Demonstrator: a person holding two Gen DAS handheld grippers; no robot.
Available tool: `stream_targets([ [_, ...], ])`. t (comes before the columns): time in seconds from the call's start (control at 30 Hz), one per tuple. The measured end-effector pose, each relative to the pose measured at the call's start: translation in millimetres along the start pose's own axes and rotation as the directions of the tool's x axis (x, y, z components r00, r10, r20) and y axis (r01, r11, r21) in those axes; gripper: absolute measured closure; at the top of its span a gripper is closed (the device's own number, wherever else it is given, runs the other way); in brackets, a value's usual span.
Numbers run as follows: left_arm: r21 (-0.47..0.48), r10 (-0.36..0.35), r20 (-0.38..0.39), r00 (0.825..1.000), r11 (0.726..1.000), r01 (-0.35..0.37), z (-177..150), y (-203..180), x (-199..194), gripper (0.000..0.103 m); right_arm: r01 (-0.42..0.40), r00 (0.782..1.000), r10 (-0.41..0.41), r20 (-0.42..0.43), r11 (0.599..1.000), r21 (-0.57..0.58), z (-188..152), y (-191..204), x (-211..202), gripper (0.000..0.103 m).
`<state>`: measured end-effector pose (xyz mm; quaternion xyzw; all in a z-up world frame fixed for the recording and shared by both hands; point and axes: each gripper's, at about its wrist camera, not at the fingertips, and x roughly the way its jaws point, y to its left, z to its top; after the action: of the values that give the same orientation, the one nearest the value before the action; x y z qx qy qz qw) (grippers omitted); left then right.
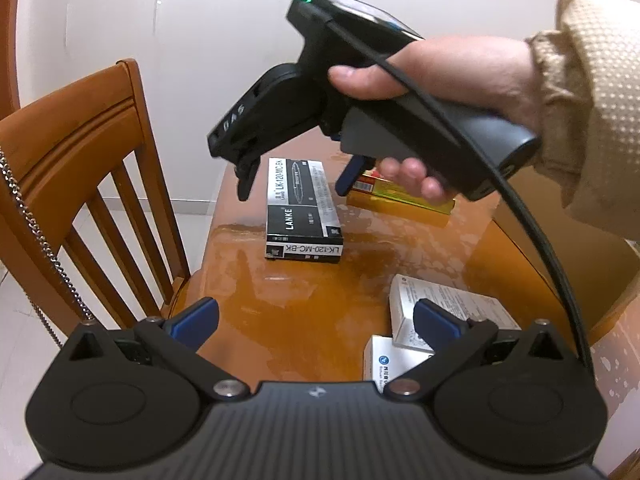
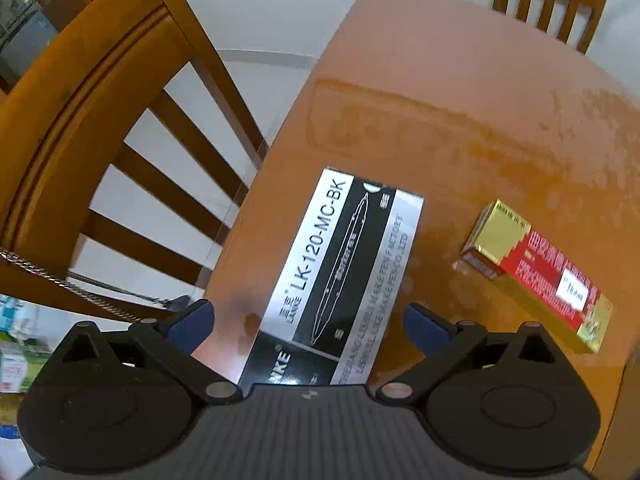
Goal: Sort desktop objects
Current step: 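Move the right gripper down over the black LANKE marker box, then grasp the LANKE marker box with the right gripper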
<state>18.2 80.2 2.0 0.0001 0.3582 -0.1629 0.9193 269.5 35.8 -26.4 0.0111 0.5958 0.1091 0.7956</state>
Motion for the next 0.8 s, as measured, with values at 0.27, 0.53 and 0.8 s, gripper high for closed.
stream_targets([
  [0.27, 0.013, 0.017, -0.002, 1.0, 1.0, -0.017, 0, -1, 3, 0.0, 0.029, 0.999, -0.029, -0.017, 1.0, 0.009, 3, -6, 9, 0.025],
  [0.53, 0.024, 0.016, -0.011, 1.0, 1.0, -0.016, -2, 4, 3, 0.0, 0.048, 0.999, -0.048, 0.003, 0.998, -0.028, -2, -4, 13, 0.027],
  [0.8, 0.048, -0.008, -0.008, 1.0, 0.999, 0.009, 6, -1, 6, 0.0, -0.029, 0.999, 0.03, -0.012, 0.999, 0.036, -10, -40, 3, 0.028],
])
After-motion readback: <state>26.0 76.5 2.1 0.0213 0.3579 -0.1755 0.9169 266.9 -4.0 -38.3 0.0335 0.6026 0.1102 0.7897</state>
